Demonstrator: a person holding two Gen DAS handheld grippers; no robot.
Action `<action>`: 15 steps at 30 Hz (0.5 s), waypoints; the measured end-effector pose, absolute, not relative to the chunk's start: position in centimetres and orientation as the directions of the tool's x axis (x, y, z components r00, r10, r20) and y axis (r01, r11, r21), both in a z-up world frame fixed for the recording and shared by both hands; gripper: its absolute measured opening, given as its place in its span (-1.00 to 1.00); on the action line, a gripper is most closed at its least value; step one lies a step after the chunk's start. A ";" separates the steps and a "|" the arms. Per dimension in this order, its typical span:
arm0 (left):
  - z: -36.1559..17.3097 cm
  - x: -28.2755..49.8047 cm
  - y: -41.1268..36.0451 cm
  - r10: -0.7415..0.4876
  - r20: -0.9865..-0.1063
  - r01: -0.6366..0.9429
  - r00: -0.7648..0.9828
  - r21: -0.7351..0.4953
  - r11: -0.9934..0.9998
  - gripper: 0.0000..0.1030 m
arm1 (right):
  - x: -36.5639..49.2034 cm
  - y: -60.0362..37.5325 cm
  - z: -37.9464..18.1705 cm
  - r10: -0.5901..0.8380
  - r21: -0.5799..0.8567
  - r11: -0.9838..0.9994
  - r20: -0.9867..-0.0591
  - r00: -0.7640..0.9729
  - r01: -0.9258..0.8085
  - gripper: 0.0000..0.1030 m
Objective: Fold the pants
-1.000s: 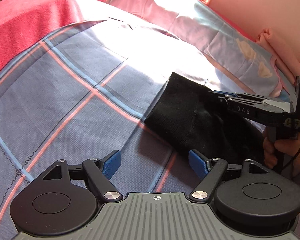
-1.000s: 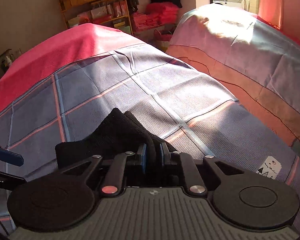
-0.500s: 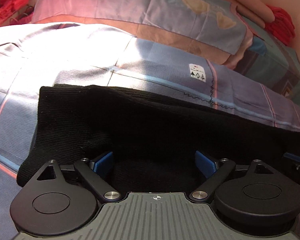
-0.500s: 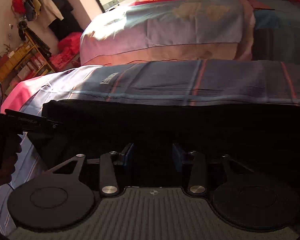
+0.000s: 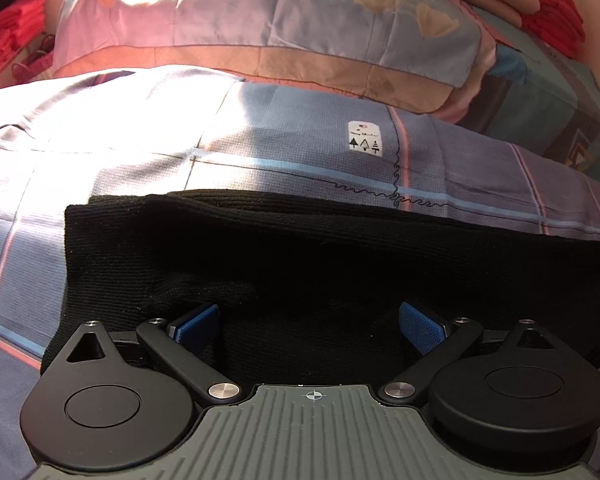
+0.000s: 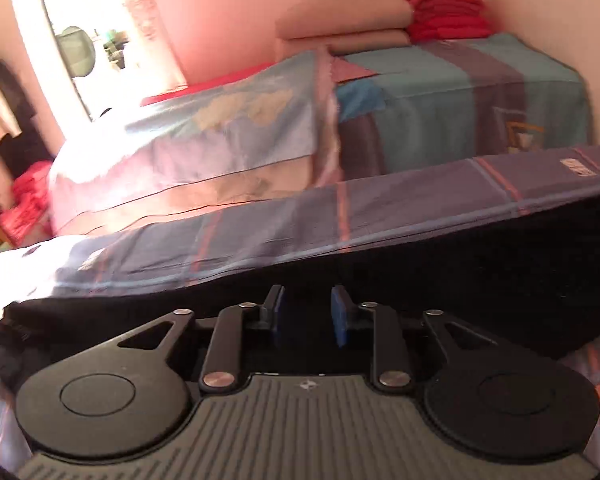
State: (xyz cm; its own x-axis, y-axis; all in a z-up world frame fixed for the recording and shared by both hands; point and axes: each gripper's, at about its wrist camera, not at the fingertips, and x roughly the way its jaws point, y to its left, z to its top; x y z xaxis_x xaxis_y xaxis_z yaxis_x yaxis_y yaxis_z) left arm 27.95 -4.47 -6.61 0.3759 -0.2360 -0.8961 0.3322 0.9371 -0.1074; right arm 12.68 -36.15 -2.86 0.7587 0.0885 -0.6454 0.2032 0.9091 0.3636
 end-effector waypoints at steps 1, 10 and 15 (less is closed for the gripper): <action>-6.8 28.0 -4.8 -0.228 -0.899 0.337 0.374 -0.097 0.937 1.00 | 12.9 -33.7 -3.1 0.243 0.418 0.906 -0.639 0.730 0.064 0.11; -8.3 28.6 -5.5 -0.205 -0.918 0.354 0.339 -0.077 0.932 1.00 | 18.9 -23.9 -8.0 0.547 0.507 0.825 -0.608 0.576 -0.249 0.14; -8.4 28.5 -5.2 -0.218 -0.913 0.355 0.345 -0.088 0.931 1.00 | 20.8 -26.6 -10.9 0.685 0.739 0.654 -0.488 0.541 -0.162 0.04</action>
State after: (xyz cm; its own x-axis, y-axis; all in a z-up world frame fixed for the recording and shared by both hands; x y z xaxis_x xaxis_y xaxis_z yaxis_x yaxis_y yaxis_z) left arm 28.55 -5.24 -8.36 0.3455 -0.2178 -0.9128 0.3547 0.9308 -0.0879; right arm 20.79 -26.61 -10.89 0.5412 0.6848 -0.4880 -0.1617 0.6543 0.7388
